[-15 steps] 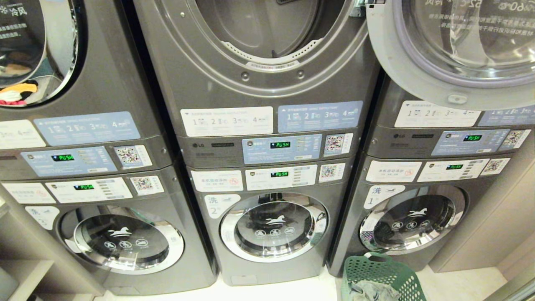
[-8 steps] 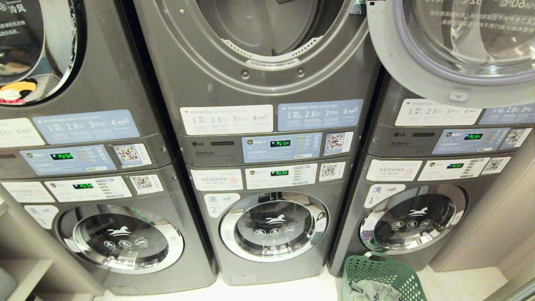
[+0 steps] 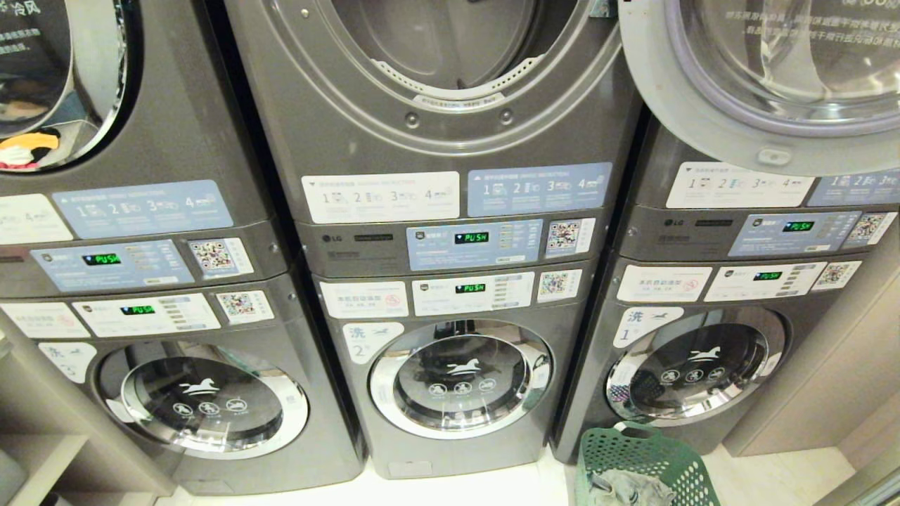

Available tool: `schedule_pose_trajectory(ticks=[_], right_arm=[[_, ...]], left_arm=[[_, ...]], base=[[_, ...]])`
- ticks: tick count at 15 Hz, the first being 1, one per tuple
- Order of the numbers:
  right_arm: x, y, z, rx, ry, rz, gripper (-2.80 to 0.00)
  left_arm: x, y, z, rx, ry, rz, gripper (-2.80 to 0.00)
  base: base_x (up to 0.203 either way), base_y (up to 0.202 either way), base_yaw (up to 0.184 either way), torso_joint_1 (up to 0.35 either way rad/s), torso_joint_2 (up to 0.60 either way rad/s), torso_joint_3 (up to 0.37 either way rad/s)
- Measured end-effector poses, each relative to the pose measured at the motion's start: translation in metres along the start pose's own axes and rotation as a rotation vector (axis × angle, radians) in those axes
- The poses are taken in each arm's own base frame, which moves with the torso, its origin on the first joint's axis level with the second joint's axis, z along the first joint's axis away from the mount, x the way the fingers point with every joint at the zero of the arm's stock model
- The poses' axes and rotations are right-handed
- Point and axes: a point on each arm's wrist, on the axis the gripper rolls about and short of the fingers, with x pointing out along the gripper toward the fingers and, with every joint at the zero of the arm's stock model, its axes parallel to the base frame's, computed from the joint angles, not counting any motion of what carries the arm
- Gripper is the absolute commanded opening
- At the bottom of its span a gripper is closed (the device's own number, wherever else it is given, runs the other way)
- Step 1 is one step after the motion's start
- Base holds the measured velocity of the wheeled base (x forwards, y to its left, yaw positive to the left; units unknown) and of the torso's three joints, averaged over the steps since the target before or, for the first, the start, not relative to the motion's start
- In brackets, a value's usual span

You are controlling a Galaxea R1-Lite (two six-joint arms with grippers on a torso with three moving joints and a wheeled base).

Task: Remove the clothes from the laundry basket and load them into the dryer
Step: Take the clothes out of the basket

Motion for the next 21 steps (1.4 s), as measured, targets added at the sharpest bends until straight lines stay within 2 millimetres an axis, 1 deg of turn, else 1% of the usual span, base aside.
schedule_pose_trajectory(ticks=[2,11,21], right_arm=[[0.0,0.0,0.0001,0.0,-0.001,0.0,0.0],[0.0,0.0,0.0001,0.0,-0.001,0.0,0.0],[0.0,0.0,0.0,0.0,0.001,0.0,0.0]], left_arm=[[0.0,0.0,0.0,0.0,0.0,0.0,-2.8],[0.0,0.0,0.0,0.0,0.0,-0.001,-2.8],[0.0,0.0,0.0,0.0,0.0,0.0,-2.8]], base=[[0.115,0.0,0.0,-0.076,0.12,0.065],[0.191,0.0,0.0,-0.057,0.13,0.066],[0.009,0.0,0.0,-0.072,0.15,0.08]])
